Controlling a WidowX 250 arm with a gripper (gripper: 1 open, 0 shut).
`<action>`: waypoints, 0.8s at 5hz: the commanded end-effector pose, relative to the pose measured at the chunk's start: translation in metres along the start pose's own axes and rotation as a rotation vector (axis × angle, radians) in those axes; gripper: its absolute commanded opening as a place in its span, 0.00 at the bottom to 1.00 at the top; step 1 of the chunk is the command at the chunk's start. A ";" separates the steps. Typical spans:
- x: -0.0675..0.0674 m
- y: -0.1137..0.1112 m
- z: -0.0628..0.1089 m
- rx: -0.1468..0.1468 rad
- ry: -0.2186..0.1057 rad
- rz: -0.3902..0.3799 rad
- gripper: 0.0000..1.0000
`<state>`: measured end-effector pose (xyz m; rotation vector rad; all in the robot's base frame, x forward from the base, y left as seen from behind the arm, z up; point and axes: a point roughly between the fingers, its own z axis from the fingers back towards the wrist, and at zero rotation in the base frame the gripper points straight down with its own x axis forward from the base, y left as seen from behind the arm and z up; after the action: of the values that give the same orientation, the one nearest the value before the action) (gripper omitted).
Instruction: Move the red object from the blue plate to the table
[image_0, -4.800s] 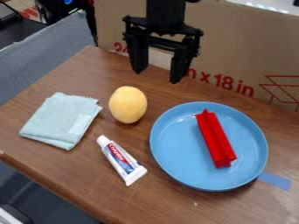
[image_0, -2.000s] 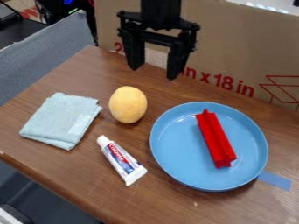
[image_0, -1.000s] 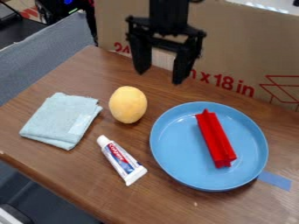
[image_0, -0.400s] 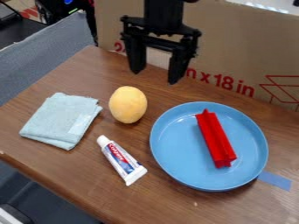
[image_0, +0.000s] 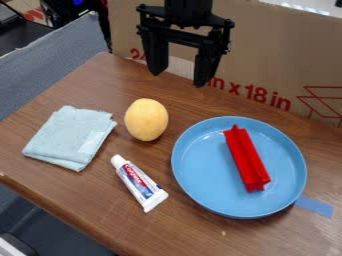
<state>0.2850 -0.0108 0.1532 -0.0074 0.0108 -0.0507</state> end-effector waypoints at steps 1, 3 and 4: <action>0.000 -0.001 0.004 0.004 -0.026 -0.002 1.00; 0.009 -0.009 0.000 0.004 -0.030 -0.005 1.00; 0.004 -0.010 -0.002 0.000 -0.038 -0.015 1.00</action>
<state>0.2879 -0.0213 0.1349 -0.0047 0.0324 -0.0644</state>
